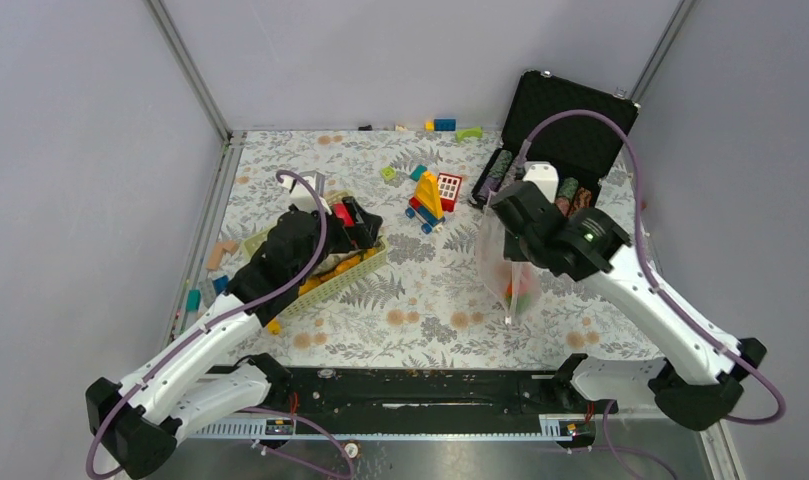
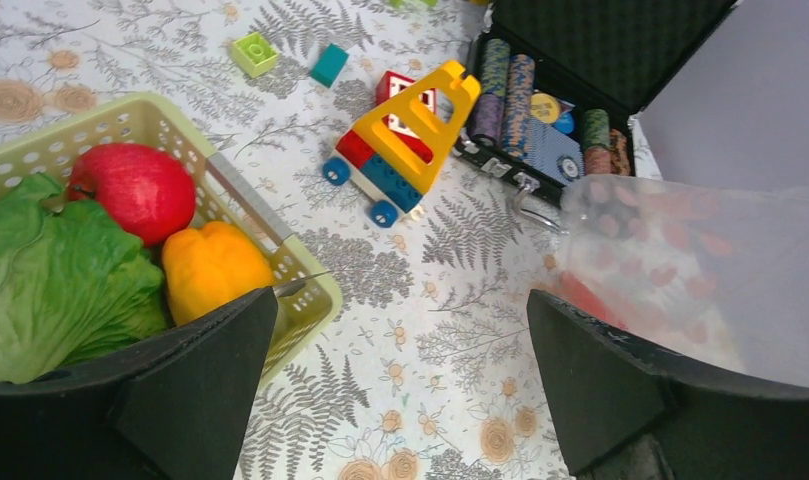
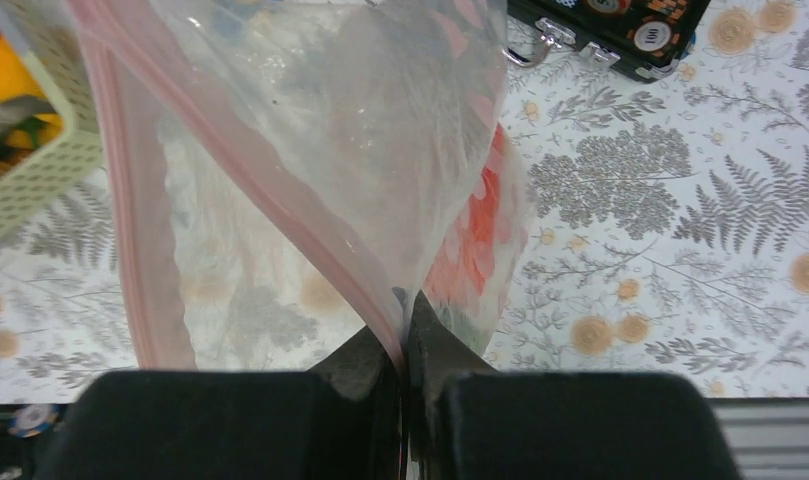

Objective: Place the food in the zip-top bag and seal the zipper

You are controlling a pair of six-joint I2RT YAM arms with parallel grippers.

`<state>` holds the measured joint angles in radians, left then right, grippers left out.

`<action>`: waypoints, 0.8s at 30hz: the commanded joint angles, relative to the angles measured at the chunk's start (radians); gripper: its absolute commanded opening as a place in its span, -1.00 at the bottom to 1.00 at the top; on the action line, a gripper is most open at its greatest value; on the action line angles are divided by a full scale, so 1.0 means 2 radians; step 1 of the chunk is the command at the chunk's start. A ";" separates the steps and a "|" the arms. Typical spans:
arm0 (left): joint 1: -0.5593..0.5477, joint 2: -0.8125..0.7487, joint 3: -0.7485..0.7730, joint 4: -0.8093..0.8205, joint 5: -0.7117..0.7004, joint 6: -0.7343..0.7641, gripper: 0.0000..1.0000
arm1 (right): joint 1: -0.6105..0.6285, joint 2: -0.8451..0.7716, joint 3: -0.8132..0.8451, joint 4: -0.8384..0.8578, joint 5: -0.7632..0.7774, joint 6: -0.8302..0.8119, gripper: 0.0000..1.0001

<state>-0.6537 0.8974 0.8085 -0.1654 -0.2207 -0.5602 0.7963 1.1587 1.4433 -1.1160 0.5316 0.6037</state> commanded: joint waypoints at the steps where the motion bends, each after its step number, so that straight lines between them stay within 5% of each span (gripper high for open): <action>1: 0.018 0.003 0.002 -0.013 -0.004 -0.008 0.97 | -0.002 0.059 0.029 -0.043 0.026 -0.013 -0.88; 5: 0.037 0.008 -0.004 -0.030 0.013 0.004 0.98 | -0.002 0.123 0.030 -0.001 -0.027 -0.034 -0.88; 11: 0.068 0.091 0.028 -0.044 0.172 0.162 0.98 | -0.002 0.161 0.017 0.064 -0.089 -0.049 -0.91; 13: 0.072 0.143 0.052 -0.059 0.191 0.200 0.83 | -0.002 0.160 0.009 0.079 -0.098 -0.052 -0.91; 24: 0.080 0.262 0.113 -0.096 0.163 0.243 0.33 | -0.005 0.139 -0.023 0.112 -0.121 -0.057 -0.92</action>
<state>-0.5003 1.4170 0.9943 -0.3813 0.0853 -0.1101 0.7956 1.4815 1.4017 -0.9287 0.3111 0.5064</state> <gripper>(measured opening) 0.702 0.053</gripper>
